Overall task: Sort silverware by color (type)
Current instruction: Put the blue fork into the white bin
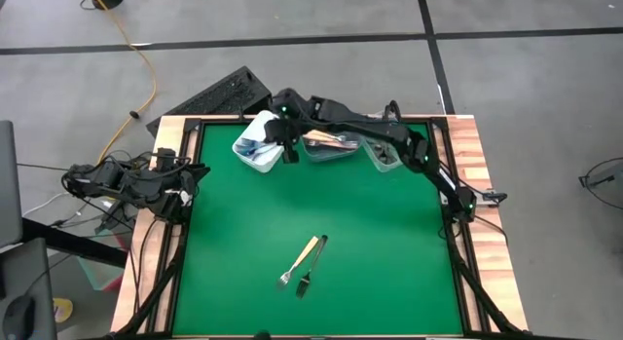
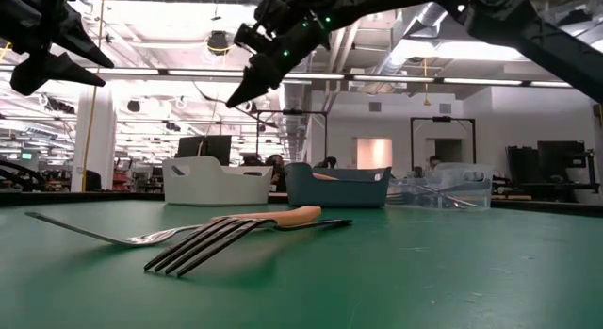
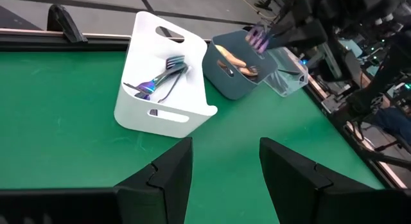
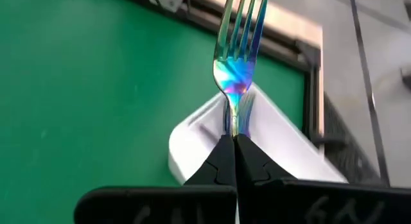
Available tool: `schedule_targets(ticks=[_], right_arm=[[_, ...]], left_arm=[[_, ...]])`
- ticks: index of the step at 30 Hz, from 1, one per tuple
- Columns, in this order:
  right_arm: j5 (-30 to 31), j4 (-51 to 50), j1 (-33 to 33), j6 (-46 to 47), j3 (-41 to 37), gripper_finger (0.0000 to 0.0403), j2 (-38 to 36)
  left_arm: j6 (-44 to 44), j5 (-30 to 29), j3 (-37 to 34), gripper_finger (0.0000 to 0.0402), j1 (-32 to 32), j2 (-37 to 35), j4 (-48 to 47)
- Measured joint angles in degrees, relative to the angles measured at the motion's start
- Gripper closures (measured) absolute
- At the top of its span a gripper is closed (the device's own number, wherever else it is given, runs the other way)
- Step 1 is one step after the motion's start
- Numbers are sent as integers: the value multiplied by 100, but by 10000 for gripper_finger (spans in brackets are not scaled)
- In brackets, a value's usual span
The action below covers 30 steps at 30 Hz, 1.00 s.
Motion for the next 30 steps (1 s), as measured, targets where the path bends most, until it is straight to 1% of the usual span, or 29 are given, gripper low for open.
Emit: schedule_targets(ticks=[5,8,10,16,19,27,30], right_arm=[[-641,644,-219,-97,1,401,52],[-1103,1086,-370,193,-2,401,145],[-1280,1560,-410,332,4,401,281],[-1919,2406,-576,933,0,401,669],[-2043,2601,-660,1118,-1,401,812],[-2197,2235,-1044,879,-4,401,835],[-2470,2203,-1171,1301,-4,401,835]], left_arm=[[-2,-22,0,237,0,0,0],[-2,-65,0,237,0,0,-2],[-2,-119,0,237,0,0,-2],[-2,-311,0,237,0,-2,-40],[-19,-393,0,237,1,-2,-86],[-361,-587,0,237,0,-2,-425],[-445,-711,0,237,1,-1,-505]])
